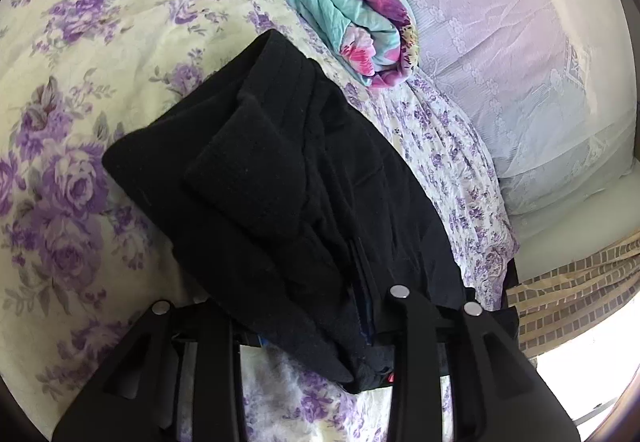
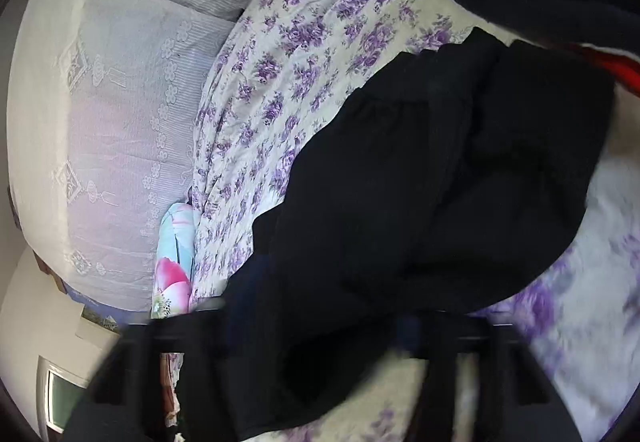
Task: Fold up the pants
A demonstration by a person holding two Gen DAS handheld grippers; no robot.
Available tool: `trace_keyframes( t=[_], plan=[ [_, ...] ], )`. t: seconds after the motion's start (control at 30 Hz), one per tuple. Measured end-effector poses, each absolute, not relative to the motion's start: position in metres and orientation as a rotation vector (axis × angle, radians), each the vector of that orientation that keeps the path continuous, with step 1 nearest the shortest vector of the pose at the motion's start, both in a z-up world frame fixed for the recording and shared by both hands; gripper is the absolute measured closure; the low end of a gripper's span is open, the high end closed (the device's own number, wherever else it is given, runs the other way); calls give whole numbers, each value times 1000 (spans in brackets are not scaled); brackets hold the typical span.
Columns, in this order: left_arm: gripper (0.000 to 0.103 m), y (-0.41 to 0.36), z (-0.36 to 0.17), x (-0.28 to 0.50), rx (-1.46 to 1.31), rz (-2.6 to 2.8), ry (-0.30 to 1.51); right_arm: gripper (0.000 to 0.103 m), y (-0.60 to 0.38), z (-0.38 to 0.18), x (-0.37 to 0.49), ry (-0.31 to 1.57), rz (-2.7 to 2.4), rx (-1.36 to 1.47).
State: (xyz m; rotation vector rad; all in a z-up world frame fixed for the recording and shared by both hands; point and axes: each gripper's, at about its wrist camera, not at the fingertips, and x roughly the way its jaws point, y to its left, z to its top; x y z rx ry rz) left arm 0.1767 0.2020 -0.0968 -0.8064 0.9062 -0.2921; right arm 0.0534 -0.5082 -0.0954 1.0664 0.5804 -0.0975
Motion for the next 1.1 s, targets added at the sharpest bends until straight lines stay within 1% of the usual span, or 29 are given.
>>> trace_keyframes(
  t=[0.03, 0.1, 0.13, 0.27, 0.43, 0.5, 0.6, 0.63, 0.67, 0.7, 0.73, 0.77, 0.8, 0.83, 0.87, 0.9, 1.0, 1.1],
  plan=[
    [77, 202, -96, 176, -799, -292, 902, 88, -511, -104, 51, 577, -88, 1094],
    [88, 204, -92, 175, -804, -304, 877, 89, -517, -110, 43, 545, -55, 1159],
    [90, 206, -89, 173, -817, -312, 865, 89, -515, -104, 39, 534, -52, 1153],
    [92, 224, -63, 155, -870, -367, 795, 90, -500, -63, 8, 501, -17, 1048],
    [92, 257, -17, 108, -800, -369, 718, 90, -472, -24, -50, 521, 72, 940],
    [92, 272, -16, 85, -760, -346, 727, 89, -459, -26, -72, 578, 78, 884],
    [91, 290, -48, 51, -762, -300, 826, 89, -447, -59, -98, 695, 45, 891],
    [90, 293, -60, 43, -767, -293, 854, 84, -446, -71, -106, 726, 37, 911],
    [89, 294, -70, 36, -768, -286, 874, 82, -444, -79, -112, 754, 32, 930],
    [84, 297, -79, 25, -768, -269, 882, 79, -445, -83, -119, 775, 18, 949],
    [78, 301, -83, 18, -774, -258, 882, 73, -444, -84, -130, 776, 10, 957],
    [76, 304, -85, 12, -786, -250, 872, 66, -447, -79, -141, 767, 4, 964],
    [69, 309, -82, 4, -795, -240, 849, 54, -450, -71, -150, 747, -7, 958],
    [55, 314, -78, -5, -786, -217, 828, 48, -453, -61, -158, 720, -28, 943],
    [46, 317, -70, -13, -765, -177, 799, 47, -457, -47, -170, 682, -52, 921],
    [33, 319, -63, -19, -741, -131, 770, 45, -459, -39, -179, 652, -61, 912],
    [31, 321, -48, -33, -711, -123, 727, 45, -461, -24, -198, 560, -24, 947],
    [31, 308, -37, -35, -711, -181, 722, 45, -455, -31, -189, 555, 31, 988]
  ],
)
